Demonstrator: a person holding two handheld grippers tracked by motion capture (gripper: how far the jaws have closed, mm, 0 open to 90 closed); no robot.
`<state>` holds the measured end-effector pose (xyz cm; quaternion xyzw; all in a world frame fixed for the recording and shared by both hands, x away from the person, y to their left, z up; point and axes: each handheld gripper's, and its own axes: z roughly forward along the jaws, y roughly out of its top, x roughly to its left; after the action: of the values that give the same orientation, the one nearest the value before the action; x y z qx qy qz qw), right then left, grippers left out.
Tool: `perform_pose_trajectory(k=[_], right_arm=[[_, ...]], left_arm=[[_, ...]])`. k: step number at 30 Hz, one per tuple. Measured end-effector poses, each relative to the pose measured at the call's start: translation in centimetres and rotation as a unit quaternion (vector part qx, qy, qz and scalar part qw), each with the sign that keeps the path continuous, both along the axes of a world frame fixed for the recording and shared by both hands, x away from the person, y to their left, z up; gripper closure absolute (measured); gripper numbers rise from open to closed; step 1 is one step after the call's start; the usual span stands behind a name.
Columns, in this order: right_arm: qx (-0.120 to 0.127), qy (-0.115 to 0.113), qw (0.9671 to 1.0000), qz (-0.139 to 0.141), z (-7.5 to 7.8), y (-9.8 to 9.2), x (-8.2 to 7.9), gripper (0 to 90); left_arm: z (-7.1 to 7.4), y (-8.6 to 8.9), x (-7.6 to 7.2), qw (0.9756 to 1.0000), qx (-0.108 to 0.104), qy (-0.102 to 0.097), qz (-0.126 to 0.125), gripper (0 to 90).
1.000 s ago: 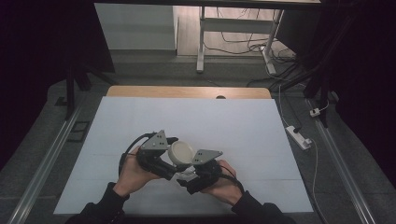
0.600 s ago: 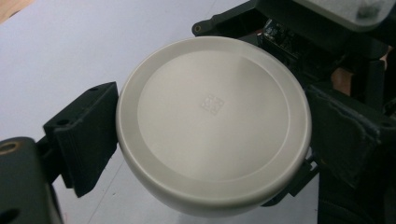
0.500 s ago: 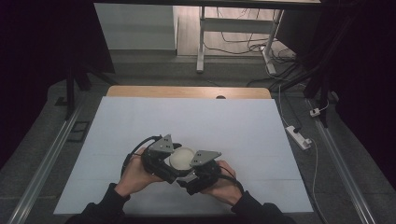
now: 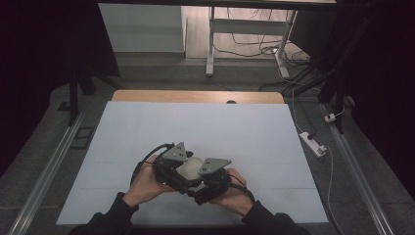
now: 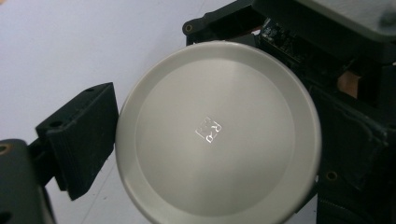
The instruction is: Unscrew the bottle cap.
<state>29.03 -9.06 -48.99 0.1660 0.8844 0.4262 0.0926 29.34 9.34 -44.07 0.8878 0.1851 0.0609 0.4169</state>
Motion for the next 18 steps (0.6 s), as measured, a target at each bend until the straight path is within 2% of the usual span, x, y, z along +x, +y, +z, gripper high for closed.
perform_pose_trajectory(k=[8, 10, 11, 14, 18], right_arm=[[0.0, 0.001, 1.0, -0.001, 0.0, -0.1, 0.1, 6.4], [0.001, 0.0, 1.0, -0.002, 0.0, -0.1, 0.1, 6.4], [0.002, -0.001, 1.0, -0.002, 0.1, -0.1, 0.1, 6.4], [0.004, -0.001, 1.0, -0.005, 0.1, -0.2, 0.2, 6.4], [0.003, -0.002, 1.0, -0.007, 0.0, -0.3, 0.3, 6.4]], left_arm=[[-0.1, 0.1, 0.0, 0.9999, -0.008, 0.011, 0.007, 7.6], [0.0, 0.2, 0.0, 0.9997, -0.017, 0.014, 0.011, 7.8], [0.1, 0.3, 0.0, 0.9993, -0.031, 0.015, 0.016, 7.8], [0.6, 0.8, -0.1, 0.9988, -0.042, 0.012, 0.022, 7.9], [1.2, 1.2, -0.3, 0.999, -0.035, 0.001, 0.028, 7.9]])
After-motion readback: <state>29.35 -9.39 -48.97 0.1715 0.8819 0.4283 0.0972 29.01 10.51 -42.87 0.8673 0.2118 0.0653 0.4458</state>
